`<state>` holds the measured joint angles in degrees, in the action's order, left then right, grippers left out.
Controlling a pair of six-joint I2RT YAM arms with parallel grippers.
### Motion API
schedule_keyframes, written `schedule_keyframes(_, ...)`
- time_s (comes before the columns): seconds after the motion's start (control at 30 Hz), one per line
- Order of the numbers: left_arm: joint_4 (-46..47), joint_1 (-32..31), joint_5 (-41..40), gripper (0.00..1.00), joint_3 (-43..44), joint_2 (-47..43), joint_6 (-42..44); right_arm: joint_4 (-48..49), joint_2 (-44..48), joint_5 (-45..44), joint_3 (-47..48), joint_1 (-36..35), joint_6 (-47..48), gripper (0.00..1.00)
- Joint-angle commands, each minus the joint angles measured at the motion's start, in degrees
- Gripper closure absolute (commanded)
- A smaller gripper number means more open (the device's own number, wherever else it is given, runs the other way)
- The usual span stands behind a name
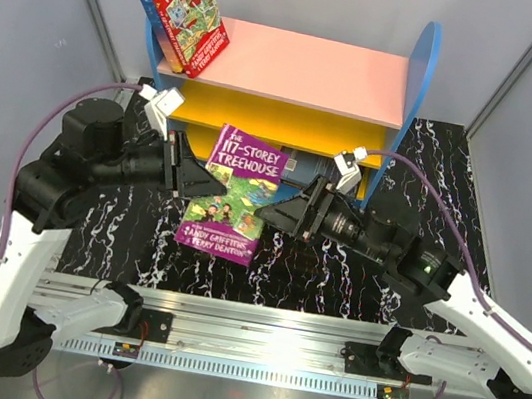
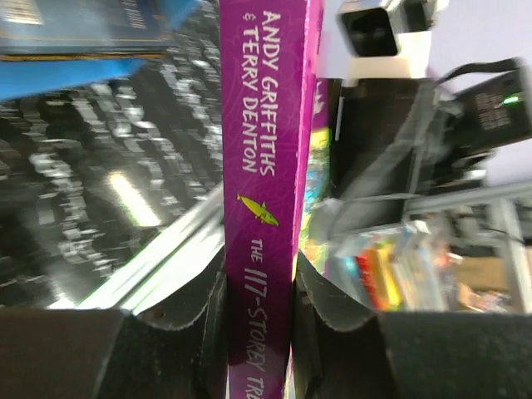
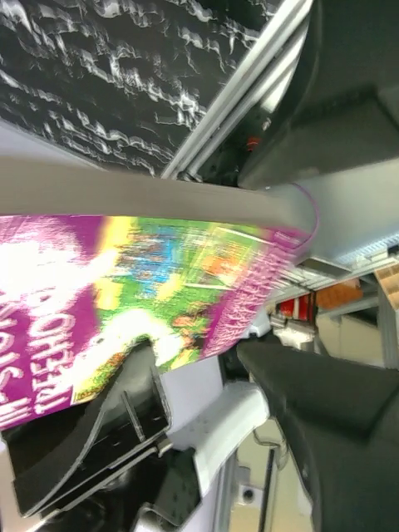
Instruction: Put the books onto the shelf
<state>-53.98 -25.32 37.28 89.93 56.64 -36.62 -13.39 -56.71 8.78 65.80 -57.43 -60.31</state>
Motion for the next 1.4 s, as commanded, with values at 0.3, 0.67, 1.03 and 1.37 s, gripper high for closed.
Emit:
schedule_keyframes(0.3, 15.18, 0.63, -28.55, 1.00, 18.25, 5.84, 8.32, -25.36, 10.81, -12.46, 11.64, 0.48, 5.21, 0.00)
schedule_keyframes(0.67, 49.47, -0.25, -44.83, 1.00, 9.22, 8.30, 16.93, -30.64, 25.06, -18.70, 3.11, 0.48, -5.07, 0.02)
schedule_keyframes(1.03, 70.48, -6.04, -58.19, 1.00, 3.41, 16.65, 35.08, -32.76, 24.19, -20.29, 2.94, 0.48, -6.21, 0.06)
schedule_keyframes(1.37, 84.28, -8.96, -68.90, 1.00, -0.62, 19.30, 48.04, -30.56, 26.91, -20.64, -2.78, 0.48, -9.38, 0.09)
